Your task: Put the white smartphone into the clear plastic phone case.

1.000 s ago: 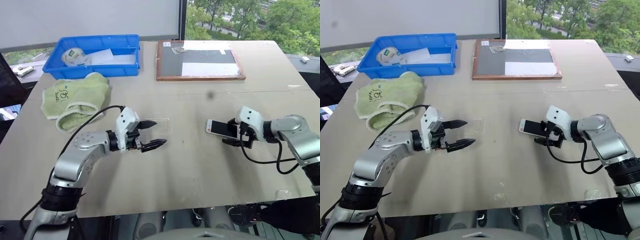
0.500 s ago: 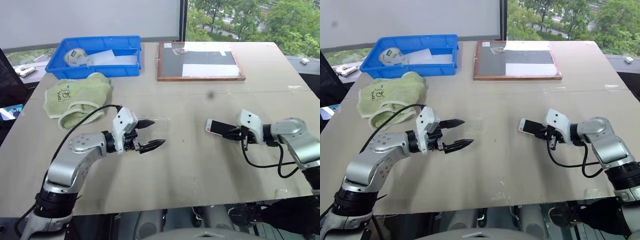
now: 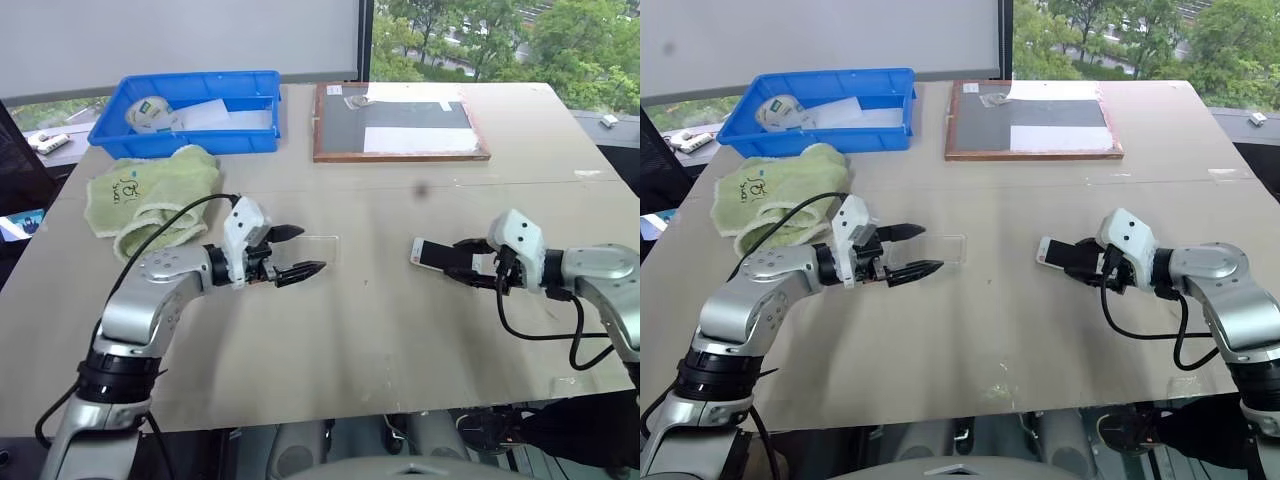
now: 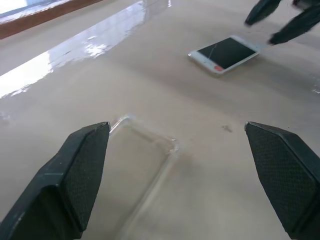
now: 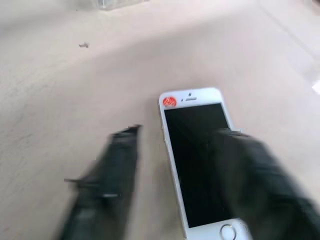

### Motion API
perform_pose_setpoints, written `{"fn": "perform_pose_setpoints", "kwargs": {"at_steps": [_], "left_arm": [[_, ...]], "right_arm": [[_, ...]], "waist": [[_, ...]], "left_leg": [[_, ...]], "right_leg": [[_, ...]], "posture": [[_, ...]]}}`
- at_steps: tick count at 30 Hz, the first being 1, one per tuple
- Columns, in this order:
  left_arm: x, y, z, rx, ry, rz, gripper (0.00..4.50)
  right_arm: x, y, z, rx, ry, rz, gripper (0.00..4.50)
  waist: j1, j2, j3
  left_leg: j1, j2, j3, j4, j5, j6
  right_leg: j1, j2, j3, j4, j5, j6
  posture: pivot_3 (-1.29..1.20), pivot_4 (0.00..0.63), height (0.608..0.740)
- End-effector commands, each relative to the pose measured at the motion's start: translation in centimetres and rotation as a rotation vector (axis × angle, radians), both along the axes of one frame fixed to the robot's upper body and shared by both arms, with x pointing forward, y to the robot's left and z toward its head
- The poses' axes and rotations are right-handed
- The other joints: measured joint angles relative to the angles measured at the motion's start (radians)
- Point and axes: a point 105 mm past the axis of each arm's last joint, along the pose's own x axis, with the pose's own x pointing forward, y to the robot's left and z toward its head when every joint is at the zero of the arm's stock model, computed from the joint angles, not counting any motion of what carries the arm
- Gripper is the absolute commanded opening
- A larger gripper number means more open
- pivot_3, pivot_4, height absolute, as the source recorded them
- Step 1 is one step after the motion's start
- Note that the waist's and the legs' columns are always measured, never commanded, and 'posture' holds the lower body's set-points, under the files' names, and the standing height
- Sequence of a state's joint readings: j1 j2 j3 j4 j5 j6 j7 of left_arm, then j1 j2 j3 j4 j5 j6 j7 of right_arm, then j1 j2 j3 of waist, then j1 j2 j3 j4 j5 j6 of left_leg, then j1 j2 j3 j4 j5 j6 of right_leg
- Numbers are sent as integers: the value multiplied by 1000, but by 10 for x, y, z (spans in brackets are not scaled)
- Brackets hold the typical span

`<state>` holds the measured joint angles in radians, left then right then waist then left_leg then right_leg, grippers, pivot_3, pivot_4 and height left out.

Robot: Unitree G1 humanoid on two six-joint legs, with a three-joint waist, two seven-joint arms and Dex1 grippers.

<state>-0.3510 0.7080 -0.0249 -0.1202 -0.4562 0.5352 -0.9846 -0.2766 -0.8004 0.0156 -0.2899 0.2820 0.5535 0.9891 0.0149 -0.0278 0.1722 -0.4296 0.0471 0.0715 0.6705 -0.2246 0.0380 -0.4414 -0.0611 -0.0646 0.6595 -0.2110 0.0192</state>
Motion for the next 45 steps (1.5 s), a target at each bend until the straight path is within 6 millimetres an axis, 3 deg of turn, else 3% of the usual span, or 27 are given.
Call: {"fn": "perform_pose_setpoints", "kwargs": {"at_steps": [1,9,12,15,20,23,28,35,41,45], "left_arm": [[13,-2,0,93,-42,-46,4500],[17,18,-17,261,-22,-213,4500],[24,26,-26,324,-33,-243,4500],[31,28,-35,339,-5,-248,3594],[31,29,-45,357,17,-288,1130],[27,23,-44,323,18,-323,32],[4,-12,-23,239,-33,-449,32],[-20,-61,-21,203,-37,-486,32],[-24,-84,-40,215,-5,-496,32],[-25,-88,-48,222,9,-482,32]], "right_arm": [[-10,2,23,30,-90,10,4471],[-57,17,35,72,-158,141,4471],[-66,21,42,127,-189,158,4471],[-72,24,49,193,-204,169,4500],[-78,28,56,254,-219,185,4500],[-78,27,55,254,-216,180,4500],[-79,26,53,247,-211,163,4500],[-76,24,49,236,-202,131,4500],[-76,21,44,193,-180,119,4500],[-77,17,39,156,-167,101,4500]], "waist": [[6,0,0],[0,0,0],[1,0,0],[2,0,0],[2,0,0],[3,0,-1],[1,0,-1],[2,0,-1],[0,0,-1],[0,0,-1]], "left_leg": [[-1,0,0,0,0,0],[-1,0,0,0,0,0],[-1,0,0,0,0,0],[-1,0,-1,1,0,0],[-1,0,-1,3,0,0],[-1,0,-1,3,0,0],[0,2,-1,3,0,0],[0,0,-1,3,0,0],[1,0,-2,3,0,0],[0,0,-2,3,0,0]], "right_leg": [[0,0,-1,0,0,0],[0,0,0,-1,2,3],[0,0,-1,-1,1,2],[0,0,-1,0,0,-1],[1,0,0,0,0,-1],[1,0,0,0,0,-1],[2,-1,0,1,0,-1],[2,0,0,1,0,0],[2,1,1,2,0,-1],[2,1,1,1,0,0]], "posture": [[0,150,740],[0,150,740],[0,150,740],[0,150,740],[0,150,740],[0,150,740],[0,150,740],[0,150,740],[0,150,740],[0,150,740]]}}
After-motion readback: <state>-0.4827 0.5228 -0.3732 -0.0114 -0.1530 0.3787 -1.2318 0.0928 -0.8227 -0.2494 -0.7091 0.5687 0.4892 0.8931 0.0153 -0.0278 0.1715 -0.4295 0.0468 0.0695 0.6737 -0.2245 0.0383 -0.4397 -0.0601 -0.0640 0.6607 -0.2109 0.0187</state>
